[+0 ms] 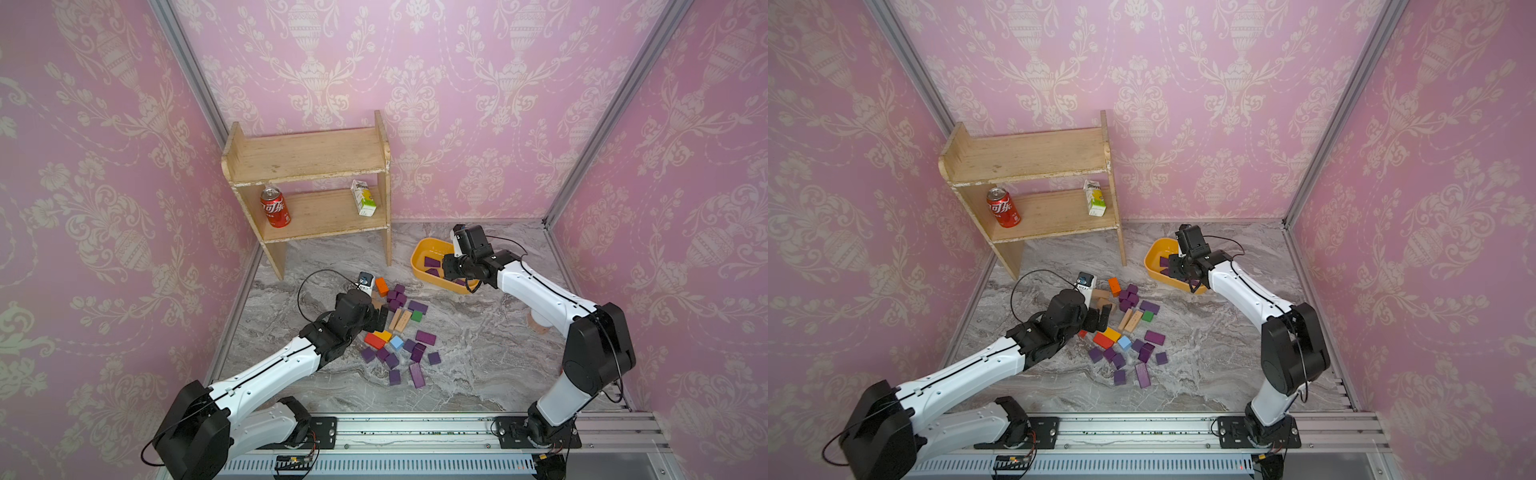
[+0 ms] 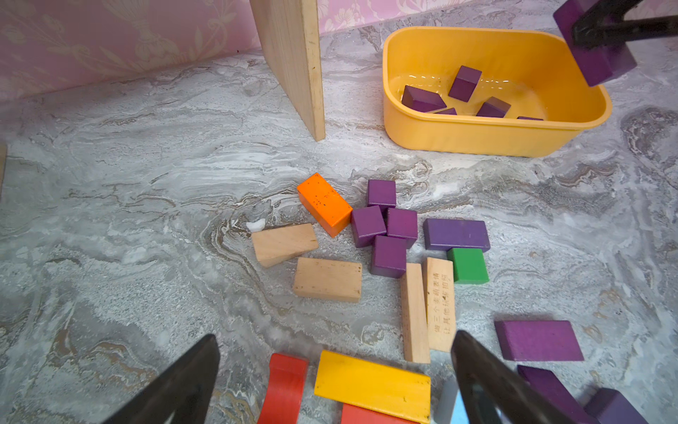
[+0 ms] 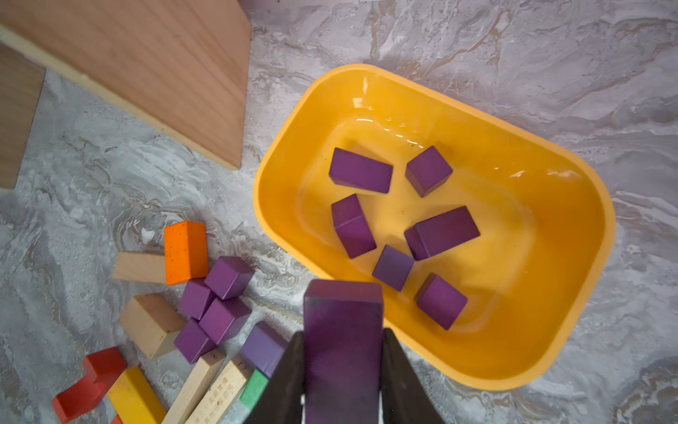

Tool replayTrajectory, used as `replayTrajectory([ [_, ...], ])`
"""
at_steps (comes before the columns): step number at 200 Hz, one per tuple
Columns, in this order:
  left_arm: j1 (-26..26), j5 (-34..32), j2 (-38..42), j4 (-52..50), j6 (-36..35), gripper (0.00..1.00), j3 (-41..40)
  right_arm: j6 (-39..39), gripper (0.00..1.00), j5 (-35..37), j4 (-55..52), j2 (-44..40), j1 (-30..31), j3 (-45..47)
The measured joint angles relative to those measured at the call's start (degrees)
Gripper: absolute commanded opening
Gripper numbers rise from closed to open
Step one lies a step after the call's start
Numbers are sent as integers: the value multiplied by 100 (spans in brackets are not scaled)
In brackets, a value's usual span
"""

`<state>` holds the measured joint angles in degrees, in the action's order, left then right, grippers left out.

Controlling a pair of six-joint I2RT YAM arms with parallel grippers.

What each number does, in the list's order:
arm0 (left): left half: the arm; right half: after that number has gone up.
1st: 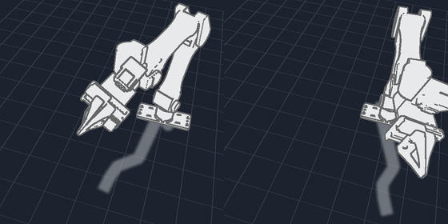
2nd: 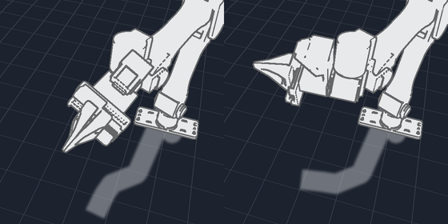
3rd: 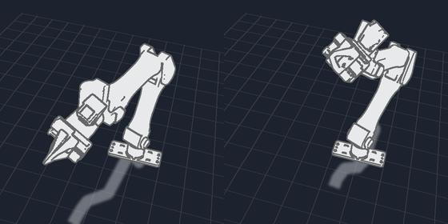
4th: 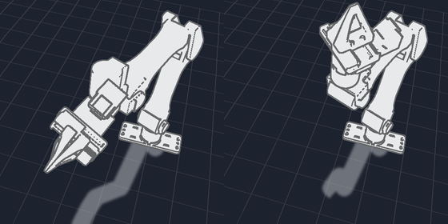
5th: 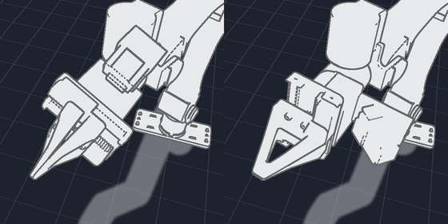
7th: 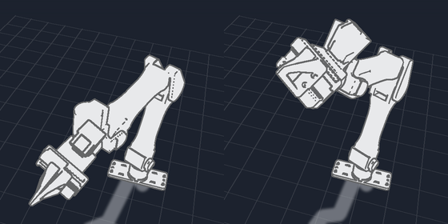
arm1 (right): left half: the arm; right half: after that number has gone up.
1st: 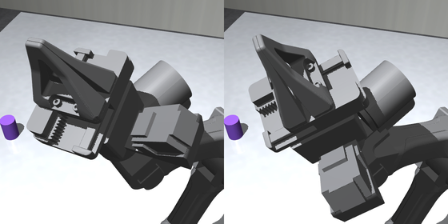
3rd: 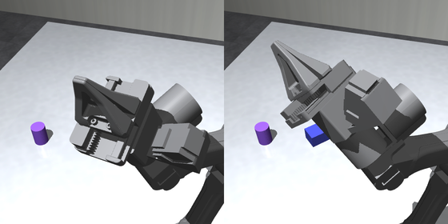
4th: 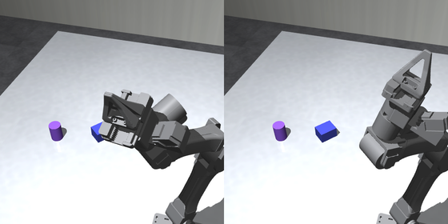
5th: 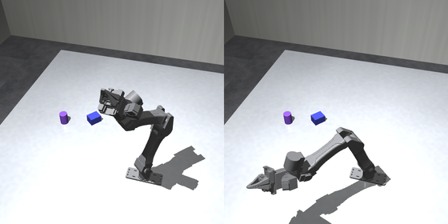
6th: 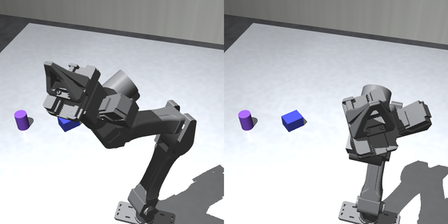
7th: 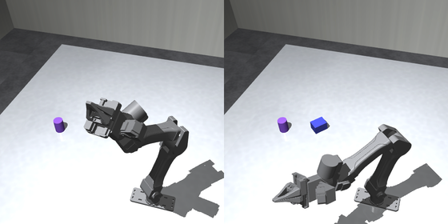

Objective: Pick purple bricks into the storage bin
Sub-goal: Place the building block in the storage box.

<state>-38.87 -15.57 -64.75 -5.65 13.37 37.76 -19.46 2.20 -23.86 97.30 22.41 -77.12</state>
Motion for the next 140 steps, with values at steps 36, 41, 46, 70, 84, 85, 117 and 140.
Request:
replayTrajectory([
  [36, 0, -26, -37, -4, 0, 99, 2, 0, 24, -9, 0, 581, -354, -527],
  [41, 0, -28, -52, -4, 0, 99, 2, 0, 30, -28, 15, 667, -389, -603],
  [46, 0, -28, -66, -4, 0, 99, 2, 0, 35, -37, 35, 743, -417, -664],
  [70, 0, -28, -101, -35, 2, 99, 11, 28, 62, -55, 85, 1021, -531, -874],
  [84, 0, -28, -101, -76, 2, 99, 37, 37, 75, -90, 160, 1062, -557, -894],
  [85, 0, -28, -101, -81, 2, 99, 42, 31, 75, -90, 162, 1064, -557, -894],
  [117, 2, -157, -96, -219, -15, 99, 125, 85, 77, -299, 605, 960, -557, -743],
  [140, 2, -295, -76, -352, -46, 99, 138, 81, 78, -444, 754, 597, -551, -367],
])
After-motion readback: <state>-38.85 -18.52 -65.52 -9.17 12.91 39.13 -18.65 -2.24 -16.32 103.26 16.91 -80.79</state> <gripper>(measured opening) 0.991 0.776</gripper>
